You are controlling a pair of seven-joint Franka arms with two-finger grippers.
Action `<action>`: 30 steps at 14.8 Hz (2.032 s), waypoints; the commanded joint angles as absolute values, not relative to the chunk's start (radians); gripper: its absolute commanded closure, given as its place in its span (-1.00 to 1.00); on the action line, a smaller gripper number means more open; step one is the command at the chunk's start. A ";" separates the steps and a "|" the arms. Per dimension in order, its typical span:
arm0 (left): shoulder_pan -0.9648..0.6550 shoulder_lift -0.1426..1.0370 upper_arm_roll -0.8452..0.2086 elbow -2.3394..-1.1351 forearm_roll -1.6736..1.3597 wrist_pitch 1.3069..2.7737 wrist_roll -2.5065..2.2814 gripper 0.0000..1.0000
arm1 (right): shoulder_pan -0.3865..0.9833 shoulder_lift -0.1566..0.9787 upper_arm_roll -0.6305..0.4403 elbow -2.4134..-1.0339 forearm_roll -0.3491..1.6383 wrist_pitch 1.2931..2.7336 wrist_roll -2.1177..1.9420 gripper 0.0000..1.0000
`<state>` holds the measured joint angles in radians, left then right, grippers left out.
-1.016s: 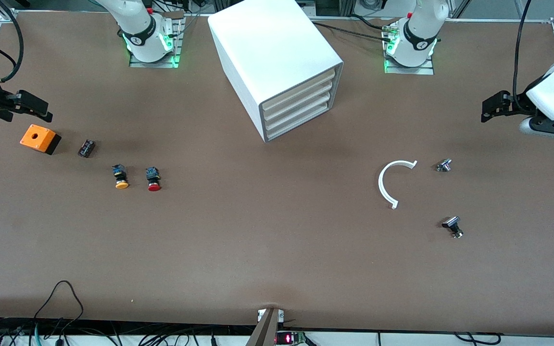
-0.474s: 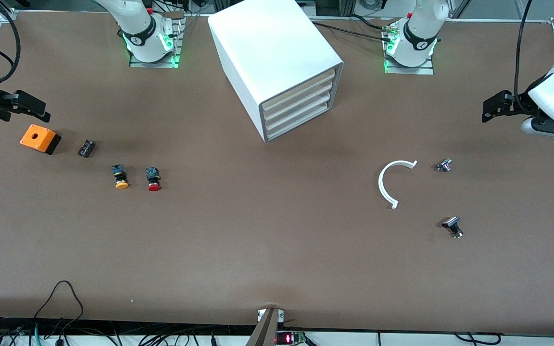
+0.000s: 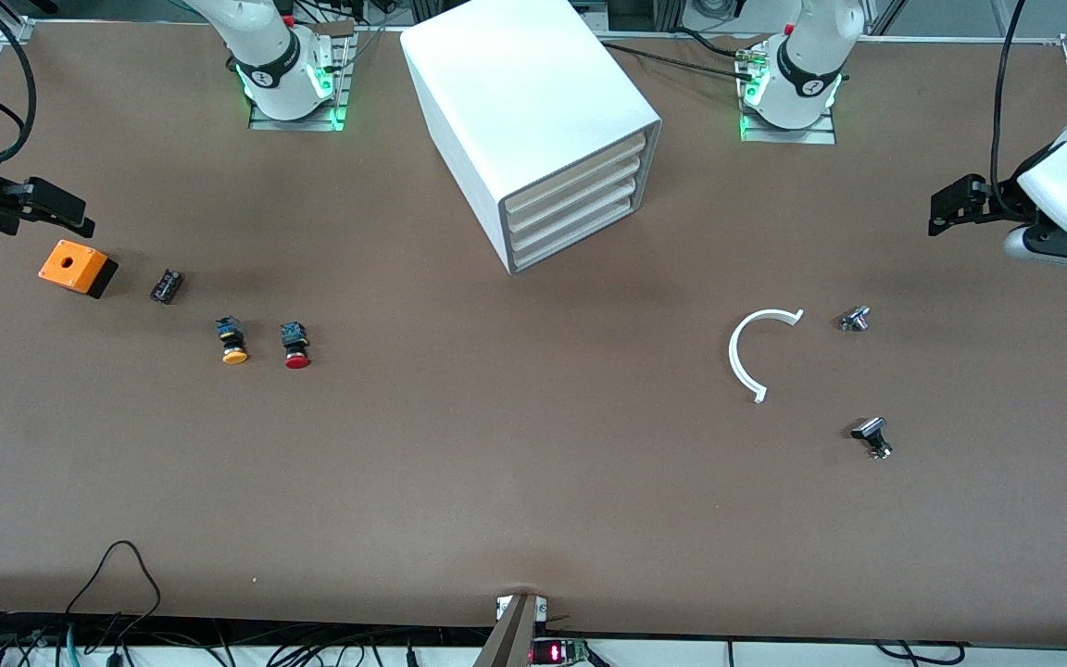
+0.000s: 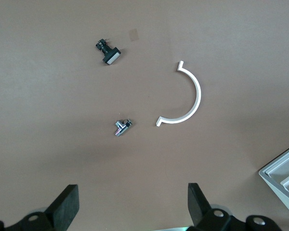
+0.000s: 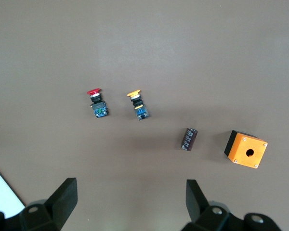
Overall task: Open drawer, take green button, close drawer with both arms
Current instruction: 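Reach the left gripper to the drawer front while the right gripper approaches buttons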
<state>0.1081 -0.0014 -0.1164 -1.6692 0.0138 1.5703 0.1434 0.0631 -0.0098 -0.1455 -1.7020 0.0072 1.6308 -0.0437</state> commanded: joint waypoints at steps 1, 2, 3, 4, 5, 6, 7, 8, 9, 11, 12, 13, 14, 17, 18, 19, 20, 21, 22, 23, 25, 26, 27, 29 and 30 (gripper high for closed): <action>0.114 0.018 -0.123 -1.631 -0.003 1.543 0.138 -0.99 | 0.052 -0.008 -0.138 -1.689 -0.002 1.620 -0.041 -1.00; 0.114 0.018 -0.124 -1.631 -0.003 1.543 0.141 -0.99 | 0.052 -0.006 -0.138 -1.689 0.000 1.626 -0.041 -1.00; 0.114 0.018 -0.124 -1.628 -0.005 1.543 0.146 -0.99 | 0.054 -0.006 -0.138 -1.687 0.009 1.628 -0.040 -1.00; 0.109 0.021 -0.124 -1.628 -0.006 1.545 0.149 -0.99 | 0.058 -0.006 -0.134 -1.683 0.014 1.620 -0.038 -1.00; 0.107 0.035 -0.124 -1.632 -0.006 1.545 0.147 -0.99 | 0.064 -0.006 -0.127 -1.680 0.006 1.626 -0.037 -1.00; 0.107 0.040 -0.124 -1.640 -0.005 1.545 0.150 -0.99 | 0.074 -0.003 -0.127 -1.672 0.002 1.634 -0.037 -1.00; 0.107 0.043 -0.126 -1.644 -0.005 1.545 0.152 -0.99 | 0.078 0.006 -0.127 -1.661 0.002 1.638 -0.037 -1.00; 0.109 0.054 -0.127 -1.644 -0.008 1.545 0.156 -0.99 | 0.078 0.014 -0.127 -1.654 0.000 1.640 -0.037 -1.00; 0.107 0.064 -0.130 -1.644 -0.008 1.545 0.155 -0.99 | 0.078 0.021 -0.129 -1.649 0.002 1.643 -0.037 -1.00; 0.107 0.092 -0.143 -1.643 -0.009 1.546 0.153 -0.99 | 0.078 0.041 -0.130 -1.637 0.008 1.661 -0.037 -1.00; 0.107 0.115 -0.143 -1.646 -0.026 1.552 0.156 -0.99 | 0.077 0.058 -0.130 -1.635 0.014 1.666 -0.037 -1.00; 0.109 0.150 -0.143 -1.657 -0.069 1.554 0.155 -0.99 | 0.078 0.075 -0.130 -1.632 0.014 1.673 -0.040 -1.00; 0.109 0.182 -0.143 -1.673 -0.102 1.552 0.155 -0.99 | 0.084 0.095 -0.129 -1.631 0.014 1.687 -0.040 -1.00; 0.107 0.251 -0.149 -1.712 -0.214 1.555 0.155 -0.99 | 0.117 0.133 -0.129 -1.618 0.012 1.704 -0.051 -1.00; 0.106 0.271 -0.164 -1.742 -0.265 1.557 0.156 -0.99 | 0.133 0.146 -0.129 -1.617 0.006 1.704 -0.052 -1.00; 0.104 0.287 -0.176 -1.782 -0.314 1.560 0.156 -0.99 | 0.143 0.146 -0.129 -1.617 0.000 1.706 -0.055 -1.00; 0.097 0.301 -0.186 -1.823 -0.366 1.578 0.156 -0.99 | 0.149 0.146 -0.129 -1.617 0.005 1.706 -0.057 -1.00; 0.081 0.307 -0.193 -1.876 -0.415 1.612 0.158 -0.99 | 0.152 0.146 -0.127 -1.617 0.017 1.706 -0.054 -1.00; 0.071 0.314 -0.202 -1.928 -0.473 1.647 0.173 -0.99 | 0.155 0.146 -0.123 -1.615 0.023 1.704 -0.054 -1.00; 0.060 0.333 -0.216 -1.974 -0.524 1.685 0.208 -0.99 | 0.158 0.146 -0.115 -1.615 0.040 1.706 -0.054 -1.00; 0.022 0.370 -0.229 -2.052 -0.634 1.755 0.309 -0.99 | 0.158 0.146 -0.115 -1.615 0.113 1.703 -0.058 -1.00; -0.001 0.389 -0.229 -2.077 -0.694 1.775 0.349 -0.99 | 0.161 0.146 -0.114 -1.615 0.130 1.698 -0.060 -1.00; -0.024 0.405 -0.229 -2.095 -0.757 1.779 0.383 -0.99 | 0.178 0.147 -0.114 -1.615 0.129 1.697 -0.064 -1.00; -0.058 0.439 -0.229 -2.115 -0.842 1.779 0.428 -0.98 | 0.199 0.158 -0.114 -1.615 0.129 1.698 -0.131 -1.00; -0.086 0.454 -0.229 -2.128 -0.877 1.784 0.455 -0.98 | 0.212 0.169 -0.114 -1.615 0.130 1.706 -0.179 -1.00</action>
<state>-0.0511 0.4372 -0.2343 -2.1046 -0.8018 1.7752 0.3861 0.1889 0.1479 -0.1119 -1.6314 0.1136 1.7121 -0.1003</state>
